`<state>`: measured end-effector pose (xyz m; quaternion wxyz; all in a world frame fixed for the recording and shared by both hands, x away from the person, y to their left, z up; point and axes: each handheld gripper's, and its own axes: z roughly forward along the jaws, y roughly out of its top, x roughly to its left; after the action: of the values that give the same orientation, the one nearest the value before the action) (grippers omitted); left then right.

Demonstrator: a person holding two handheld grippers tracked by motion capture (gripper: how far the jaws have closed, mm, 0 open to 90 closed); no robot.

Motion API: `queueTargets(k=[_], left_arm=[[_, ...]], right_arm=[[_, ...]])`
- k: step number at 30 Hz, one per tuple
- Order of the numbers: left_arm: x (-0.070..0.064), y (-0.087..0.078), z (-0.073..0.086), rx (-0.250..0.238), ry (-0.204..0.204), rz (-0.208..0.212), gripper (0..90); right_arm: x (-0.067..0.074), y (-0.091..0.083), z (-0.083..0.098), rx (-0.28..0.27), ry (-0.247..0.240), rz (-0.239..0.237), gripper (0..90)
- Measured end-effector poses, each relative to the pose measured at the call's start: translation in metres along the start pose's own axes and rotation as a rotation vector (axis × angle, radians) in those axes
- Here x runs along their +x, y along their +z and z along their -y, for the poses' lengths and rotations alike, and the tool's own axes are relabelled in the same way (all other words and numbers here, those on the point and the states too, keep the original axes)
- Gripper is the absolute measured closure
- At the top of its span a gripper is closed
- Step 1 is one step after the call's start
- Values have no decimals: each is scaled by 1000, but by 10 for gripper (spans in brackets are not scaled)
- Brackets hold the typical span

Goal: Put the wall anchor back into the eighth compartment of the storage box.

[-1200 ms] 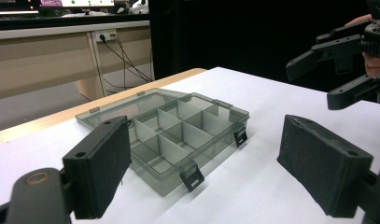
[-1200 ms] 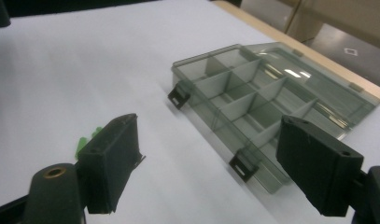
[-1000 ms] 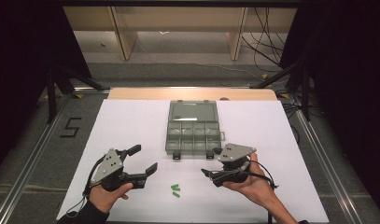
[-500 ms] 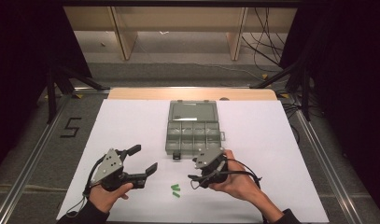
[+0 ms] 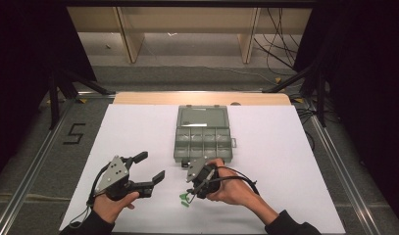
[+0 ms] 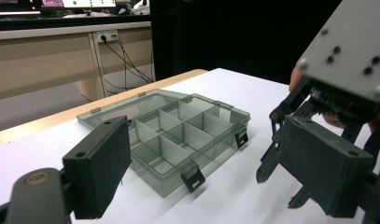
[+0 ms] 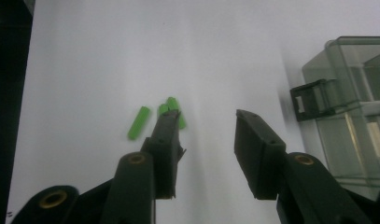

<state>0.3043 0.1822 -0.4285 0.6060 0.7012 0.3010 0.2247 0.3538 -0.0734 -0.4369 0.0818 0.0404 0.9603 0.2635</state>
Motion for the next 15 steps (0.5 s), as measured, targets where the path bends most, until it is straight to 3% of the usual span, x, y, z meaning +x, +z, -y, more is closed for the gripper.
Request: queueTargets(k=[15], left_arm=[[1, -1, 0, 1, 1, -7, 162]], right_arm=[[-1, 34, -15, 154, -94, -89, 727]])
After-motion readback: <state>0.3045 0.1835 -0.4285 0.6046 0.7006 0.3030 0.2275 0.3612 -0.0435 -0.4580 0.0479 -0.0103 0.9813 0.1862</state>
